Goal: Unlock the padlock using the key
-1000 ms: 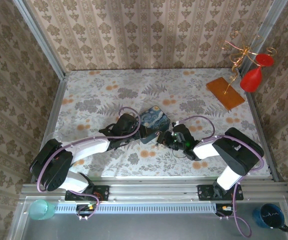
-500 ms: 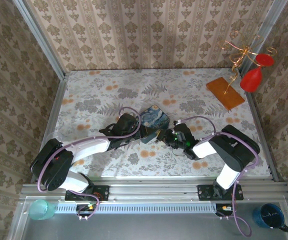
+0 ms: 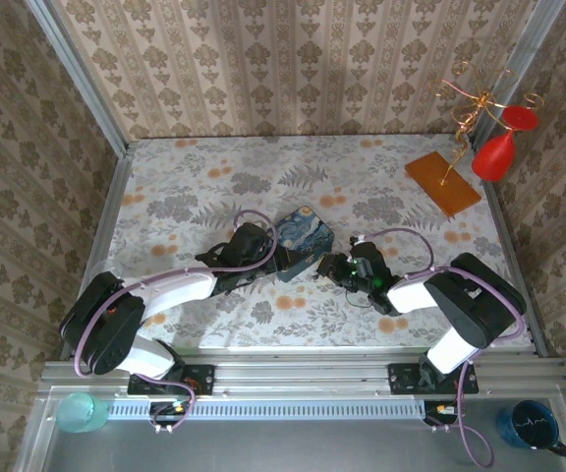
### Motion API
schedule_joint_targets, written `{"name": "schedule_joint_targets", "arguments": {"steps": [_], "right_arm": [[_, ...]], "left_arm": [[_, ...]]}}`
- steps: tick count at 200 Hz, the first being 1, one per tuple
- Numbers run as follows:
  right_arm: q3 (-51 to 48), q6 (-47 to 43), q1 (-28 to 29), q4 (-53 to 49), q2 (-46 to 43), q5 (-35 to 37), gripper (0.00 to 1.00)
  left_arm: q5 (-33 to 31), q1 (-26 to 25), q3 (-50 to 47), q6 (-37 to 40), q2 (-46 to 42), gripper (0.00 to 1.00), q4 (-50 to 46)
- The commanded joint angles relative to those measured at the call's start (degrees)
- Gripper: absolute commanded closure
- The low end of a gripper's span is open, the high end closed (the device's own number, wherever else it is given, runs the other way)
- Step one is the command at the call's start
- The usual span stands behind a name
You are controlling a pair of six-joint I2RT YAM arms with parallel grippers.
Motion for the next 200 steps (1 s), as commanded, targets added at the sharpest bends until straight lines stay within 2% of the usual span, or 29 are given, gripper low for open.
{"name": "schedule_joint_targets", "arguments": {"steps": [1,70,109,161,200], "right_arm": [[-0.6,-3.1,-0.6,-4.0,-3.0,0.8,1.00],[4.5,-20.3,-0.4,-28.2,-14.5,0.5,1.00],[5.9,-27.4,0.3,-37.3,-19.0,2.4,1.00],[6.7,-31.7,1.4,-43.6,-22.5,4.6,1.00],[5.5,-31.3,1.8,-42.4,-22.3,4.7,1.00]], "left_arm": [[-0.9,-0.6,0.1,1.3,1.8,0.48,-7.3],[-8.5,-1.8,0.8,8.4,-6.6,0.37,-13.4],[-13.5,-6.7,0.0,14.9,-10.7,0.34,-12.7],[-22.0,-15.9,5.4,18.2,-3.8,0.27,-18.4],[-24.9,-18.2,11.5,15.3,5.4,0.25,-24.4]]}}
